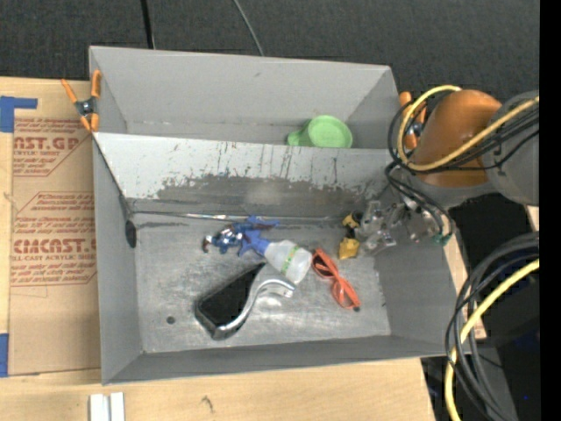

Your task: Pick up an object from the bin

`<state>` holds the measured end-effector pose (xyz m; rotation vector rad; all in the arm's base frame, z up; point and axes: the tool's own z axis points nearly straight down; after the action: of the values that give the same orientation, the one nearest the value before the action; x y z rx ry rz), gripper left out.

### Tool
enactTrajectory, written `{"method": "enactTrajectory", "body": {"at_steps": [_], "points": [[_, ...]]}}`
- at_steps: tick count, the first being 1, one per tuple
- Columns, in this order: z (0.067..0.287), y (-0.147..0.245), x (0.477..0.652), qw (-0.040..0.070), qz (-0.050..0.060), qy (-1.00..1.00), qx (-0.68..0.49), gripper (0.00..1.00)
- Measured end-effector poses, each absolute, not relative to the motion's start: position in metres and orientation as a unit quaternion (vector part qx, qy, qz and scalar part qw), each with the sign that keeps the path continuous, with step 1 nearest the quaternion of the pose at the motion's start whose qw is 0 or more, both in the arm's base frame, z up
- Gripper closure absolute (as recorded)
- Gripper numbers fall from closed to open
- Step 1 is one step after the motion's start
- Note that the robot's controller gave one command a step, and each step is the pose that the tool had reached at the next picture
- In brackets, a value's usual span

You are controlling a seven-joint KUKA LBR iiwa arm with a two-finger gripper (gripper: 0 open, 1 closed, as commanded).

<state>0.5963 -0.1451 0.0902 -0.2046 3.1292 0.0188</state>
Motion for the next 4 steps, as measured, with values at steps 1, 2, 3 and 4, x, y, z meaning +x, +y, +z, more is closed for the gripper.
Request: {"method": "enactTrajectory", "body": {"at_steps": [1, 2, 3, 4], "points": [[0.087, -0.144, 0.588, 0.006, 0.004, 0.998, -0.065, 1.0], [0.127, -0.144, 0.572, -0.002, 0.002, 0.999, -0.044, 1.0], [0.152, -0.145, 0.586, 0.001, 0.0, 0.997, -0.08, 0.0], [0.152, -0.145, 0.586, 0.002, 0.0, 0.997, -0.08, 0.0]]}}
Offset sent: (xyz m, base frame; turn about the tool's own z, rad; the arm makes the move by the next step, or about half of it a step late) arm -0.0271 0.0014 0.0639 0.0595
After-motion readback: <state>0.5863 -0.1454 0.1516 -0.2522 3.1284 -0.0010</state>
